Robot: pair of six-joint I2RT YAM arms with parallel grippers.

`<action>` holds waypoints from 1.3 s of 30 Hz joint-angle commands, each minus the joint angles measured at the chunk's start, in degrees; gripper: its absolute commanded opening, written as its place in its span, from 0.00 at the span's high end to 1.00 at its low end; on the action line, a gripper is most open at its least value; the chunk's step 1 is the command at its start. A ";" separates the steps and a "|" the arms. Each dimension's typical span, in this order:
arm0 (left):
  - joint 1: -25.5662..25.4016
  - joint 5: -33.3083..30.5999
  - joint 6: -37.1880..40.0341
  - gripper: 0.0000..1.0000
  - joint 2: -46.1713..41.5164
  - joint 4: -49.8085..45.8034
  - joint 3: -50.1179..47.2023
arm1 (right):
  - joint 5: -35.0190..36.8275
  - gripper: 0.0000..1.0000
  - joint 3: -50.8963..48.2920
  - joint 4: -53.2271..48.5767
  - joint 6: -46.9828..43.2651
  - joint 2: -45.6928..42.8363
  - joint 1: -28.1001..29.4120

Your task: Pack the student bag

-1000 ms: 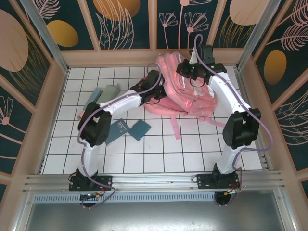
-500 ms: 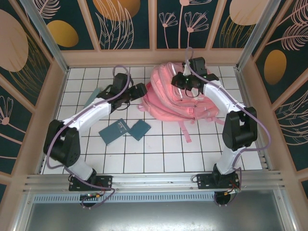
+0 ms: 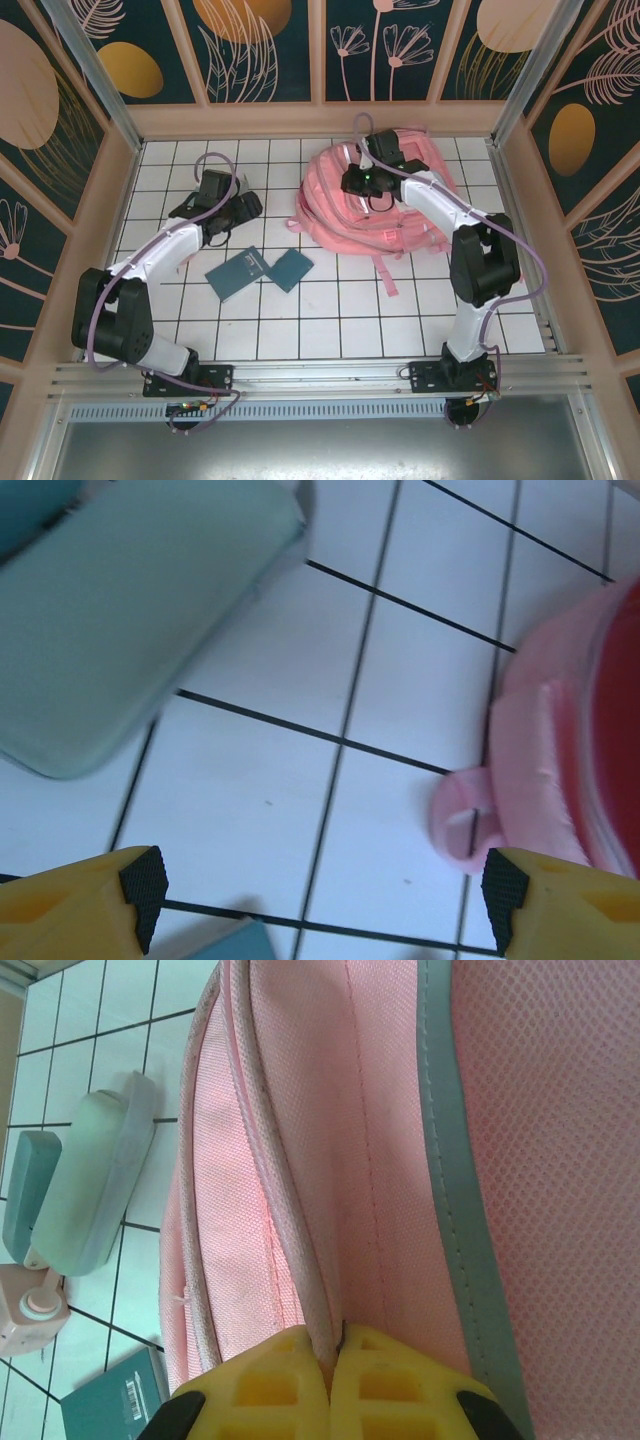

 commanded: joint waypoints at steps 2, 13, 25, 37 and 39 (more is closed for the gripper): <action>3.63 -1.98 5.60 0.16 4.78 -1.54 3.40 | -0.78 1.00 1.46 2.02 -0.75 -0.67 1.03; 10.14 -3.01 10.91 0.15 17.84 -1.57 10.66 | -0.61 1.00 0.93 2.14 -0.13 -2.14 1.80; 10.26 13.07 4.08 0.21 19.03 2.96 6.95 | -1.49 1.00 1.44 2.62 0.46 -1.73 2.04; 10.26 4.41 10.31 0.05 15.13 -3.45 11.34 | -2.28 1.00 3.12 2.51 0.35 -0.07 2.01; 10.26 2.79 12.41 0.01 16.11 -3.73 12.51 | -2.34 1.00 3.15 2.55 0.39 -0.05 2.01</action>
